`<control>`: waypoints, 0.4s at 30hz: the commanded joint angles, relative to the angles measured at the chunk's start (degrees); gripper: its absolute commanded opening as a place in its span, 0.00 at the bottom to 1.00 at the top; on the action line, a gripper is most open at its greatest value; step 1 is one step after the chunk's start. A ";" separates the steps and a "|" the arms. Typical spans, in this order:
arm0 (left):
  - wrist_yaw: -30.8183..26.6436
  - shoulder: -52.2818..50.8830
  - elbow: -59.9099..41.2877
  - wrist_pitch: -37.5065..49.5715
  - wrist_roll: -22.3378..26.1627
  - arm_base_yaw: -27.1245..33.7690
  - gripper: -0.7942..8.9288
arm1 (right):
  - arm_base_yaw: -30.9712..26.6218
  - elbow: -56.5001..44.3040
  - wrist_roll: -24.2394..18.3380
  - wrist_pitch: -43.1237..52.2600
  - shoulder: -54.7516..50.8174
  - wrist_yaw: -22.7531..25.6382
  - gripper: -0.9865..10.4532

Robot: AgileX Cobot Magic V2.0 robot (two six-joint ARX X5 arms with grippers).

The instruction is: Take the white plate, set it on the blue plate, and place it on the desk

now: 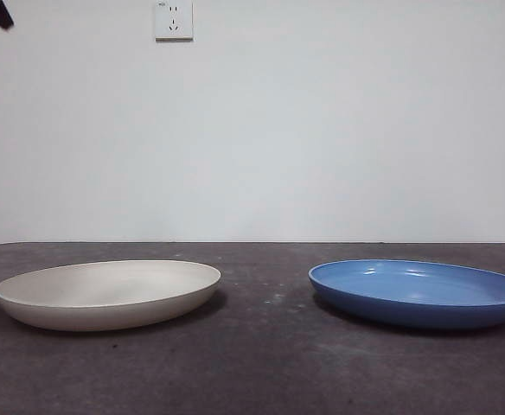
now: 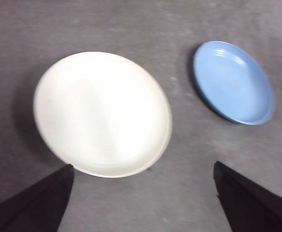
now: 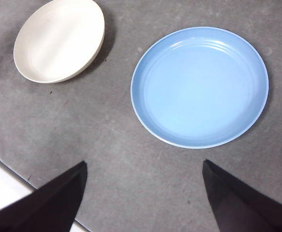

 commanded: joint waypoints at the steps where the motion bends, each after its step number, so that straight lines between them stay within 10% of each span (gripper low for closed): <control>1: -2.32 2.60 1.42 1.81 -0.96 -0.20 0.56 | 0.24 1.14 0.59 0.52 0.35 -0.02 0.42; 12: -7.50 17.51 2.01 10.84 -2.67 -0.20 0.56 | 0.24 1.14 0.74 0.70 0.33 -0.02 0.42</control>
